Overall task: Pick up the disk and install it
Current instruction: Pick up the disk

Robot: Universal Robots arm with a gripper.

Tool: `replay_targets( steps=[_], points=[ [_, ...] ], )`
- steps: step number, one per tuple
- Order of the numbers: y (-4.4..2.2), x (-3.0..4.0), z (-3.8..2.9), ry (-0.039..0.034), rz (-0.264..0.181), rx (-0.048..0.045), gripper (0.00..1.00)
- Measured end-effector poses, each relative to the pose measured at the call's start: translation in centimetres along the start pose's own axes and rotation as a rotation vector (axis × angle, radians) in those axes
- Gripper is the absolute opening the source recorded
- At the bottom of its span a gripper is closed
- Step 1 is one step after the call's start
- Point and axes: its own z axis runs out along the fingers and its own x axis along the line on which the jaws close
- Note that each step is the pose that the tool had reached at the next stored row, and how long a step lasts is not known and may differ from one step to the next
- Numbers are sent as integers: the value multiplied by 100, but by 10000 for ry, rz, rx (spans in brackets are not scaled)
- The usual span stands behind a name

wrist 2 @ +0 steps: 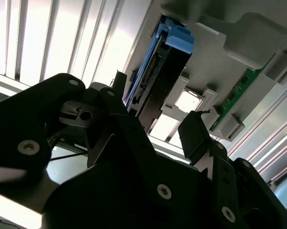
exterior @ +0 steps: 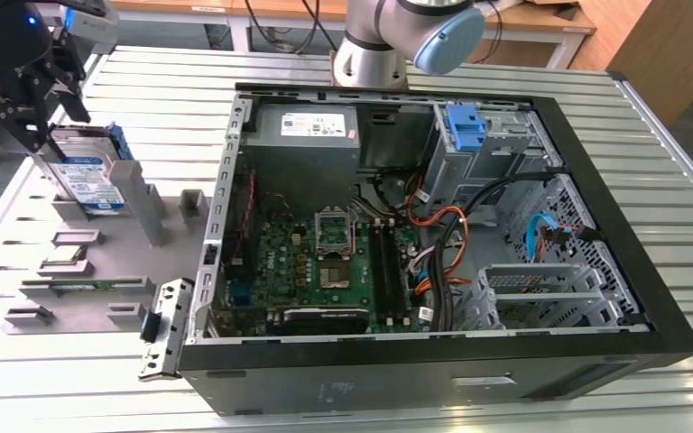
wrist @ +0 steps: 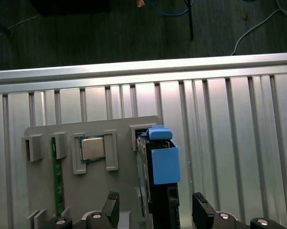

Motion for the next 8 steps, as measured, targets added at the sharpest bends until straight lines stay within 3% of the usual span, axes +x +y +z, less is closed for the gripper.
replay_targets(
  steps=[5,8],
  points=[
    [-4,6,86,-1,1,1,71],
    [-4,7,96,0,0,0,71]
  ],
)
